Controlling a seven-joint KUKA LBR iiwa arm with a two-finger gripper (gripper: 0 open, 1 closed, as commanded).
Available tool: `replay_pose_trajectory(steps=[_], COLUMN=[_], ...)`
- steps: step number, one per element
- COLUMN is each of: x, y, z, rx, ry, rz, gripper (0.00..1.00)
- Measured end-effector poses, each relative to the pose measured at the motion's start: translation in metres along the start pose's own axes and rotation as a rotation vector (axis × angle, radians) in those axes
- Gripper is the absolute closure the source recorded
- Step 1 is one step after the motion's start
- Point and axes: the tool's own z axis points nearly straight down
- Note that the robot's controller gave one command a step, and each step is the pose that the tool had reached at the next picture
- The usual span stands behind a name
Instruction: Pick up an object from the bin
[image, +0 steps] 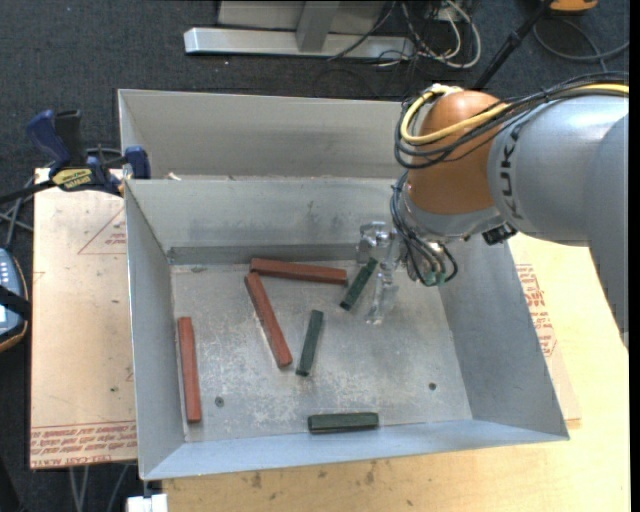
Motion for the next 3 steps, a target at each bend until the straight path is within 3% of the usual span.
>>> replay_pose_trajectory(steps=[1, 2, 3], x=[-0.004, -0.015, -0.029], y=[0.027, 0.024, 0.011], z=[0.031, 0.049, 0.062], rx=[-0.005, -0.001, -0.001], ry=[0.004, -0.001, -0.011], rz=[-0.120, -0.335, -0.327], gripper=[0.00, 0.00, 1.00])
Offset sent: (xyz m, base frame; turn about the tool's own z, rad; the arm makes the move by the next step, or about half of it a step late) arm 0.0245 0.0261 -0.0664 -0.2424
